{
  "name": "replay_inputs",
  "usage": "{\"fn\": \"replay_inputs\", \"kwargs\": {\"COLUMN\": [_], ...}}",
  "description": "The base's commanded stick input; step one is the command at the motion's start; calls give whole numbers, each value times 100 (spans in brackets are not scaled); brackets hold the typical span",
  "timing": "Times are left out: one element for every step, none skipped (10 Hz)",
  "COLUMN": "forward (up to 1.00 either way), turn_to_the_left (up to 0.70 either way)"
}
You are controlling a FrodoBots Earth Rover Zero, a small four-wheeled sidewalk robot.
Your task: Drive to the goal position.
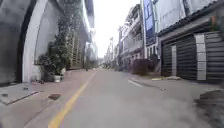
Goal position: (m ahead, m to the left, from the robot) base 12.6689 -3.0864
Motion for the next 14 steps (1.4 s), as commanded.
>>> {"fn": "replay_inputs", "kwargs": {"forward": [100,100,100,100,100,100,100,100,100,100,100,100,100,100], "turn_to_the_left": [6,6,6,6,6,6,6,6,6,6,6,6,6,6]}}
